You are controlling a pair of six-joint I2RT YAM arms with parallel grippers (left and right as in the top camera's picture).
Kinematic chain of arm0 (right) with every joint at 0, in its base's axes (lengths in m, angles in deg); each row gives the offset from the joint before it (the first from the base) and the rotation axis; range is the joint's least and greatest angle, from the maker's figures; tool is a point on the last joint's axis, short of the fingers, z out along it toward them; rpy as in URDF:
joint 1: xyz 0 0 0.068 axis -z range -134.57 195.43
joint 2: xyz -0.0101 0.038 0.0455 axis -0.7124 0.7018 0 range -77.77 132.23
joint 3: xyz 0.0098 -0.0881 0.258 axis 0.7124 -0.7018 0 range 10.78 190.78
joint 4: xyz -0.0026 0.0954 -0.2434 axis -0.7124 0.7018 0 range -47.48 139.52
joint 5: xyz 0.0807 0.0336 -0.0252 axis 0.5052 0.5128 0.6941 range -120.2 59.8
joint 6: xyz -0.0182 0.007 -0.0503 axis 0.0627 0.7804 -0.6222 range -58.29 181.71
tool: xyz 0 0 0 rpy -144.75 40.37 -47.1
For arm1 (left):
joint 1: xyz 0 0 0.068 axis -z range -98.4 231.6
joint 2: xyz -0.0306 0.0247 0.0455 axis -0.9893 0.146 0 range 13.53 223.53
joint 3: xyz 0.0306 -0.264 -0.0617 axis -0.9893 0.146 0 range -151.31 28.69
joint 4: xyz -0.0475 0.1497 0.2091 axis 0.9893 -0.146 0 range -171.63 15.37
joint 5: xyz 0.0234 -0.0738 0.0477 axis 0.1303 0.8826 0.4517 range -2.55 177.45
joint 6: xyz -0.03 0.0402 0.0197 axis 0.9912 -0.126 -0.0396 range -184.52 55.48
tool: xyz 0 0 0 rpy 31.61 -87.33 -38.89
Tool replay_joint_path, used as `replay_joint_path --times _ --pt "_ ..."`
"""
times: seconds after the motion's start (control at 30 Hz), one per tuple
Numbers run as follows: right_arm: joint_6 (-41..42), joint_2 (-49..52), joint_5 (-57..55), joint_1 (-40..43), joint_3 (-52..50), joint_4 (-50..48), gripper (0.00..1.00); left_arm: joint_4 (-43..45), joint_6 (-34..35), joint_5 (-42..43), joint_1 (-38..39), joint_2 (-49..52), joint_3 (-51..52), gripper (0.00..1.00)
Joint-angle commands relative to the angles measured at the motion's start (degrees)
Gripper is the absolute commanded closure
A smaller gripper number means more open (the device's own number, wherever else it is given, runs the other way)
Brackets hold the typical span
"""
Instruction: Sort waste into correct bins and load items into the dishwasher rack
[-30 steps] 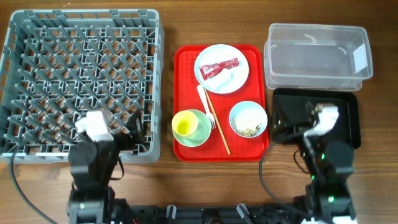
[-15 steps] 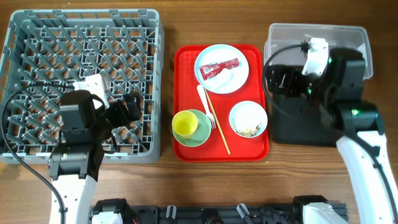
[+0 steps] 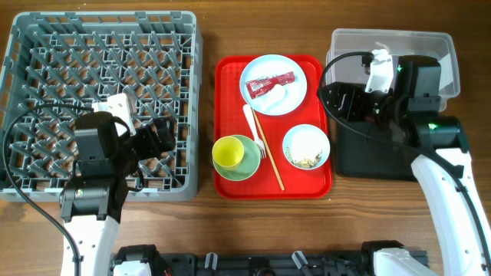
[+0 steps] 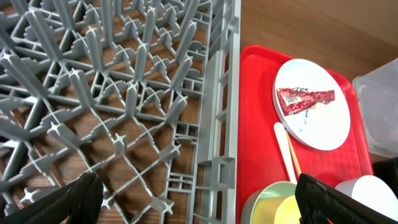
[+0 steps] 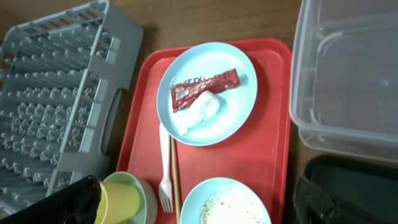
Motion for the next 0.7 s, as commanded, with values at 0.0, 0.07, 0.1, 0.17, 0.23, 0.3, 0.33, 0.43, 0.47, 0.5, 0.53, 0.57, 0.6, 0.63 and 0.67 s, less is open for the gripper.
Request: replay_joint_path --times 0.0,0.07,0.1,0.17,0.23,0.3,0.33,0.43,0.47,0.5,0.53,0.57,0.6,0.63,0.67 --pt "0.44 1.33 -4.42 -3.43 5.81 2.05 0.00 -1.09 0.72 0.48 0.33 0.22 -0.98 0.00" --pt "0.48 2.62 -7.61 -6.21 8.63 3.06 0.00 -1.31 0.72 0.50 0.33 0.26 -0.98 0.00" --pt "0.44 3.23 -8.52 -7.30 9.68 3.28 0.00 -1.31 0.72 0.50 0.33 0.26 -0.98 0.00" --pt "0.46 5.60 -11.30 -10.34 12.63 4.13 0.01 -1.25 0.74 0.52 0.33 0.26 -0.98 0.00" --pt "0.42 9.07 -15.13 -13.62 16.50 4.92 0.00 -1.27 0.74 0.52 0.33 0.24 -0.98 0.00" --pt "0.02 12.07 -16.04 -15.39 20.00 5.84 0.00 -1.27 0.72 0.50 0.33 0.24 -0.98 0.00" --pt "0.15 14.71 -16.06 -16.33 23.21 6.99 0.00 -1.27 0.70 0.50 0.33 0.24 -0.98 0.00" --pt "1.55 21.05 -16.83 -17.90 29.92 9.46 0.00 -1.27 0.72 0.50 0.33 0.24 -0.98 0.00" --pt "2.12 23.54 -18.12 -18.47 31.85 9.92 0.00 -1.27 0.72 0.50 0.33 0.26 -0.98 0.00" --pt "2.97 25.38 -19.58 -18.99 32.59 9.70 0.00 -1.27 0.72 0.50 0.33 0.26 -0.98 0.00" --pt "4.44 26.91 -21.53 -19.50 32.70 9.35 0.00 -1.27 0.72 0.50 0.33 0.26 -0.98 0.00" --pt "6.01 28.52 -23.54 -20.00 32.70 9.27 0.01 -1.27 0.72 0.50 0.33 0.26 -0.98 0.00" --pt "7.02 29.86 -24.81 -20.35 32.70 9.22 0.02 -1.27 0.72 0.50 0.33 0.26 -0.98 0.00" --pt "8.70 31.50 -25.99 -20.74 32.68 9.14 0.03 -1.27 0.72 0.50 0.33 0.26 -0.98 0.00" --pt "10.49 33.35 -26.43 -21.05 32.68 8.98 0.04 -1.29 0.72 0.50 0.33 0.26 -0.98 0.00"
